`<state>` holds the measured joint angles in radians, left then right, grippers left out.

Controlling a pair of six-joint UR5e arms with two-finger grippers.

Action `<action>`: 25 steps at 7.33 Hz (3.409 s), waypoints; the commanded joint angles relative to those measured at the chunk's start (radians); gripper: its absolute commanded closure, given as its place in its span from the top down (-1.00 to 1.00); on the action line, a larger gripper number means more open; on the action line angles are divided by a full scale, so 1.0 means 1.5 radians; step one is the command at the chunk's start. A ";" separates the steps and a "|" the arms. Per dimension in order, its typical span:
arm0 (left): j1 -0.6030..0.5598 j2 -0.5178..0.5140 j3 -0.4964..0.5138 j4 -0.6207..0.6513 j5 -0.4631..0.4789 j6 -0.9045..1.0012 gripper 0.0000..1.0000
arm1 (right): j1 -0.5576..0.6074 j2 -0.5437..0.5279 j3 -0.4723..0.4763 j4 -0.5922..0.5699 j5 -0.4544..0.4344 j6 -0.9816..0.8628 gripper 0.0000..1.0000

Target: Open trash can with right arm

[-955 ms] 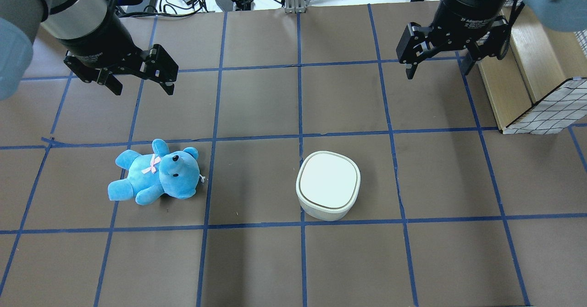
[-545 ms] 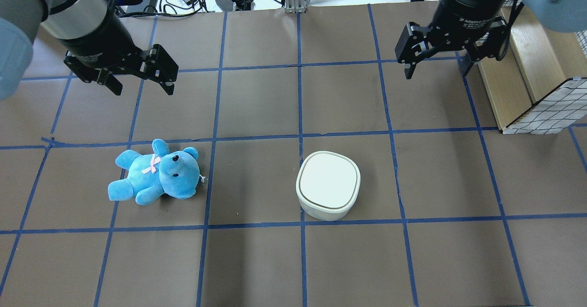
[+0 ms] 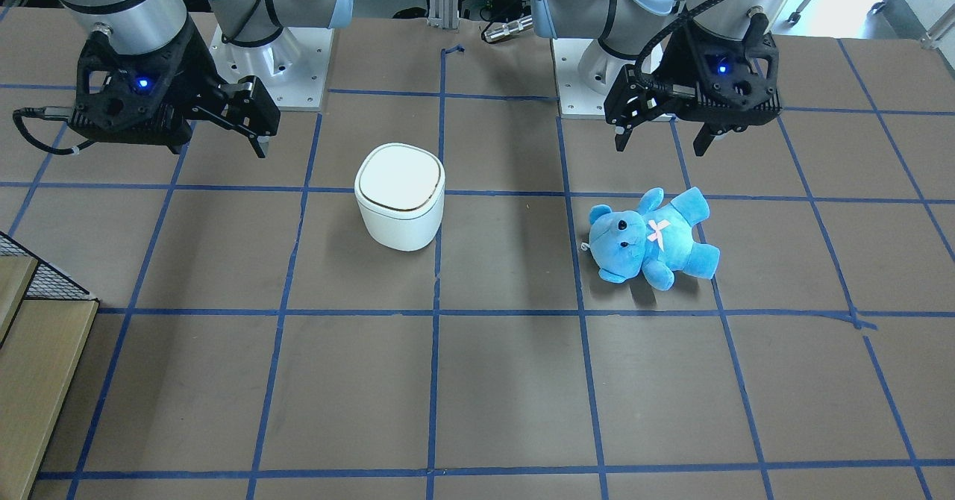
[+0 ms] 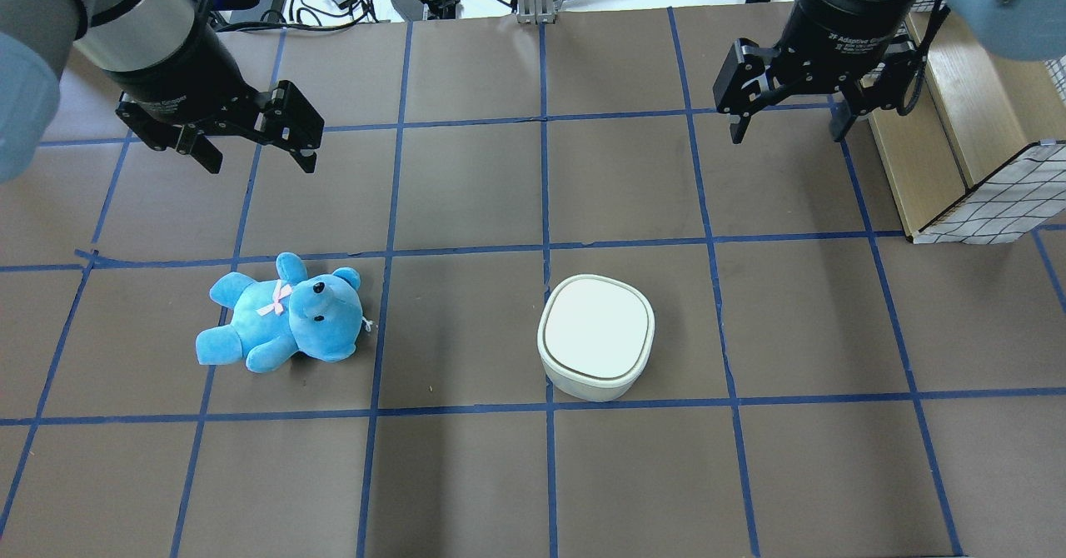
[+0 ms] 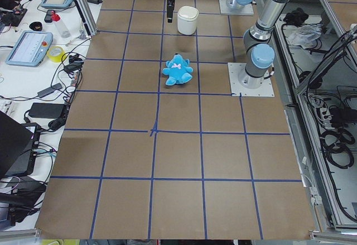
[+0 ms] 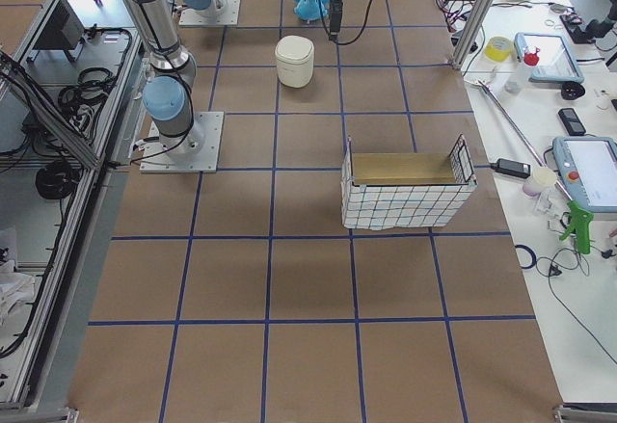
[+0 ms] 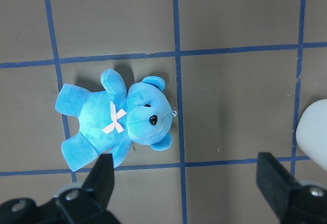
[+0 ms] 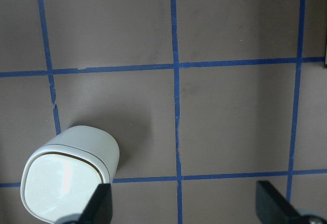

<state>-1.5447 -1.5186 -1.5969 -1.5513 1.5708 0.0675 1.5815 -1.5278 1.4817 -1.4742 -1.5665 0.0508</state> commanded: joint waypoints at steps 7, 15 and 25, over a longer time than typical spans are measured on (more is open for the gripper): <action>0.000 0.000 0.000 0.000 -0.001 0.000 1.00 | 0.178 0.018 0.046 -0.046 0.012 0.241 -0.91; 0.000 0.000 0.000 0.000 0.000 0.000 1.00 | 0.193 0.019 0.236 -0.119 0.121 0.193 -1.00; 0.000 0.000 0.000 0.000 0.000 0.000 1.00 | 0.193 0.020 0.320 -0.246 0.073 0.250 -1.00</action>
<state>-1.5447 -1.5186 -1.5969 -1.5508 1.5708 0.0675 1.8719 -1.4975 1.9378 -1.8112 -1.4438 0.4198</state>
